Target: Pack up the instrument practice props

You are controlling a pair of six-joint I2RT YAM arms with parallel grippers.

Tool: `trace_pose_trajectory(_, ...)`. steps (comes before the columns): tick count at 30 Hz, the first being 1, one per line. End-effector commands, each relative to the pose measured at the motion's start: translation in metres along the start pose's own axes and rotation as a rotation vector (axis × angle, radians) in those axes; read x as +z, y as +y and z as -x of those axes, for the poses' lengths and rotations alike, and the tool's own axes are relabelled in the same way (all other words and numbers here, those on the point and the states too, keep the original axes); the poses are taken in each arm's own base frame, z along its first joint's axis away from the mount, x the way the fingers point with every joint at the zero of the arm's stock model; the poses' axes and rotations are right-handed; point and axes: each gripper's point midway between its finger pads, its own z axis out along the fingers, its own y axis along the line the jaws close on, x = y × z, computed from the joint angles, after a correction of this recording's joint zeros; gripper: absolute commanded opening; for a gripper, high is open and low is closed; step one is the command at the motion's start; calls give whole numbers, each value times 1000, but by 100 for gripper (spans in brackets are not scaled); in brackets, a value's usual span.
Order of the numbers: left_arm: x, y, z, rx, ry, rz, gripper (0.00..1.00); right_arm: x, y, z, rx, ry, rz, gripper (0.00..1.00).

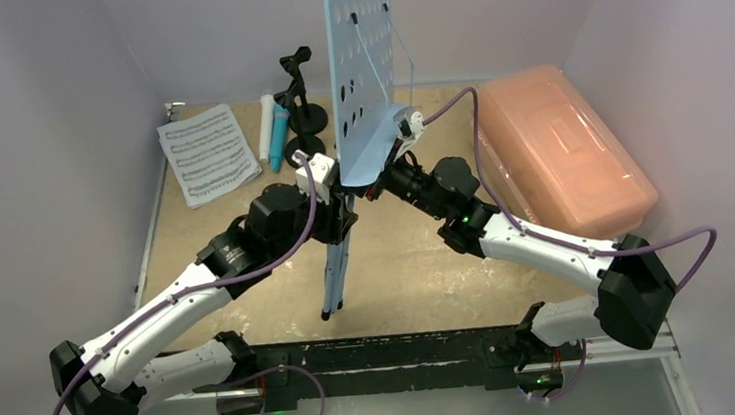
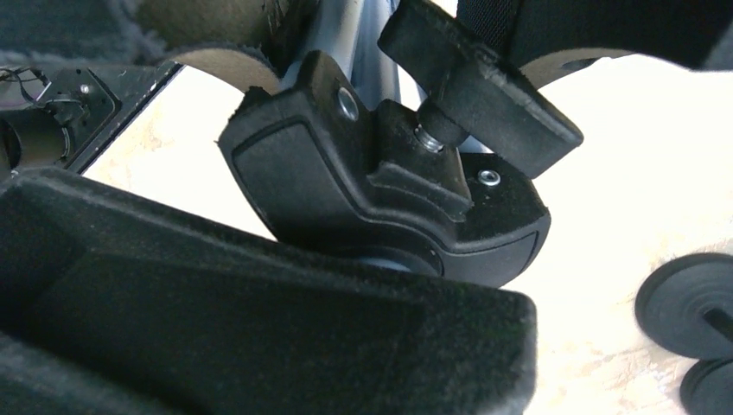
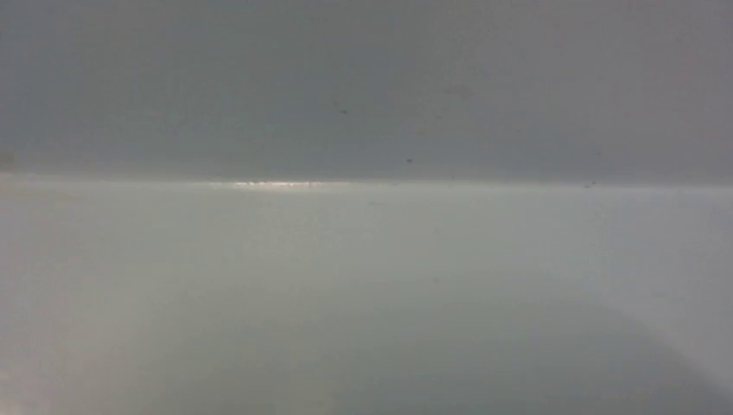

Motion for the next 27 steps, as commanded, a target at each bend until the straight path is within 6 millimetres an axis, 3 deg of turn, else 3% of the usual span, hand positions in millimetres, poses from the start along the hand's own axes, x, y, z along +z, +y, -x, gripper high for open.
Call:
trace_pose_trajectory(1, -31, -28, 104, -22, -299, -90, 0, 9, -12, 31, -17, -89, -83, 0)
trace_pose_trajectory(10, 6, -21, 80, -48, -202, -71, 0, 15, -67, -15, 46, 3, -241, 0)
trace_pose_trajectory(18, 42, 17, 55, -180, -166, -146, 0, 5, -100, -34, 60, 6, -315, 0)
trace_pose_trajectory(27, 77, 21, 37, -234, -119, -238, 0, -1, -142, -54, 62, 33, -410, 0)
